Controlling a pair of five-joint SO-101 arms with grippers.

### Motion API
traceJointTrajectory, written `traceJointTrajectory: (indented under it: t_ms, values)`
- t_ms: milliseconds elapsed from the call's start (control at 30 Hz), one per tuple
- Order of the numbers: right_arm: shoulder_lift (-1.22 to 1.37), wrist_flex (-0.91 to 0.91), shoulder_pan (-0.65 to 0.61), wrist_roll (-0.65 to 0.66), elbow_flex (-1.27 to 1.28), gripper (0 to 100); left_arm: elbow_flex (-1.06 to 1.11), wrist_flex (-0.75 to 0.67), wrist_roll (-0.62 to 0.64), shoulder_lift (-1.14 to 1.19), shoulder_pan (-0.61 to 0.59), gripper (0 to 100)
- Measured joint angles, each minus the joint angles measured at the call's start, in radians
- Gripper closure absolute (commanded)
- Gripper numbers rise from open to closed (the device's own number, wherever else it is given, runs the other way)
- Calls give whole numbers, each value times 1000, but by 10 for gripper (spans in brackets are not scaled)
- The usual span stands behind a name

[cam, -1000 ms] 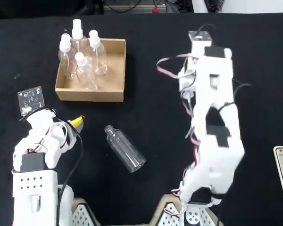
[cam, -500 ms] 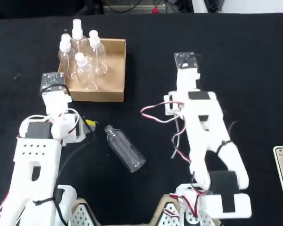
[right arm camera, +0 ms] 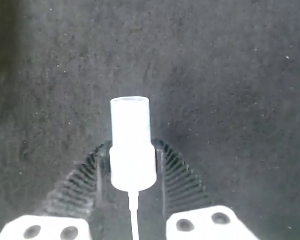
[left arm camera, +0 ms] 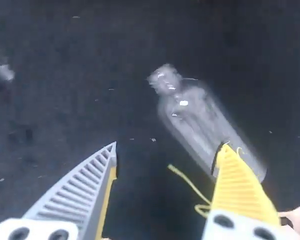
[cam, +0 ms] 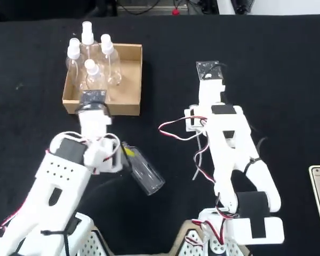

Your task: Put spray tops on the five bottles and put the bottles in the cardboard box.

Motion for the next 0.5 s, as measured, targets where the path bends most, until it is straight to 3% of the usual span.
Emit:
traceJointTrajectory:
  t_ms: [167,233,367,500]
  values:
    - [0,0,0,0,0,987,0,-89,130,68,20,580]
    - [0,0,0,0,0,987,-5,-94,158,121,20,587]
    - [0,0,0,0,0,987,-78,-54,206,233,20,622]
    - [0,0,0,0,0,987,-204,43,272,327,37,586]
